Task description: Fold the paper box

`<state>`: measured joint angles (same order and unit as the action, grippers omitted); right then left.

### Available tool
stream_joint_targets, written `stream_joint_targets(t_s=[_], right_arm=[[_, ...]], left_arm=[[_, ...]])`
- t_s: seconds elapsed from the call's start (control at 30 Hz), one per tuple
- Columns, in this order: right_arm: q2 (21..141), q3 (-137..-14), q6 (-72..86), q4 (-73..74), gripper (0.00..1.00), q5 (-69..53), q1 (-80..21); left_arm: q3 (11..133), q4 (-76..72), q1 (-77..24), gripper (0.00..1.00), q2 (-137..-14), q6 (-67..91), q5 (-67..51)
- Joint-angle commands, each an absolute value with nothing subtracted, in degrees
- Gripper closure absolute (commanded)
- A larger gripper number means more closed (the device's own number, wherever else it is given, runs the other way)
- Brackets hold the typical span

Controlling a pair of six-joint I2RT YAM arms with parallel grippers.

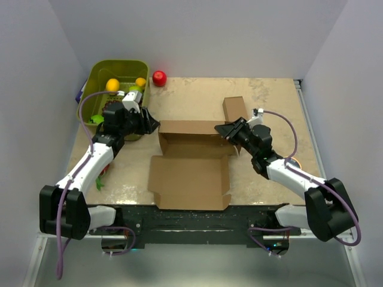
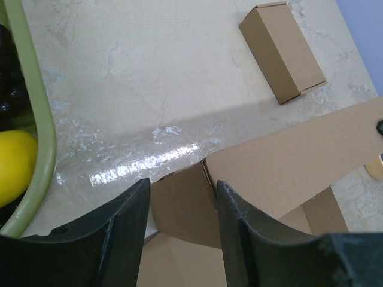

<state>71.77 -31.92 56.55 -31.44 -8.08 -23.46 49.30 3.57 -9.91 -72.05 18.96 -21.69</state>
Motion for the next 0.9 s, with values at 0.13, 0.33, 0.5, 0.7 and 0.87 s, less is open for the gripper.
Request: stream_joint_targets(t_s=[0.13, 0.33, 0.5, 0.7, 0.87], right_arm=[[73.2, -34.5, 53.4, -34.8, 0.86, -9.7, -21.8], [73.1, -35.1, 52.5, -33.2, 0.86, -9.5, -21.4], [73.1, -35.2, 52.5, -32.8, 0.86, -9.5, -21.4], [73.5, -35.2, 52.5, -32.7, 0.87, -9.2, -21.4], [73.4, -35.0, 52.6, -32.5, 0.87, -9.1, -21.3]], left_arm=[[47.1, 2.8, -8.7, 0.46, -72.9, 20.0, -26.9], [45.9, 0.4, -8.7, 0.39, -71.7, 20.8, -30.7], [44.7, -2.4, -8.7, 0.35, -71.9, 21.4, -33.0], [44.2, -1.6, -8.7, 0.42, -72.2, 21.5, -32.9], [43.9, -0.1, -8.7, 0.58, -74.4, 21.0, -32.3]])
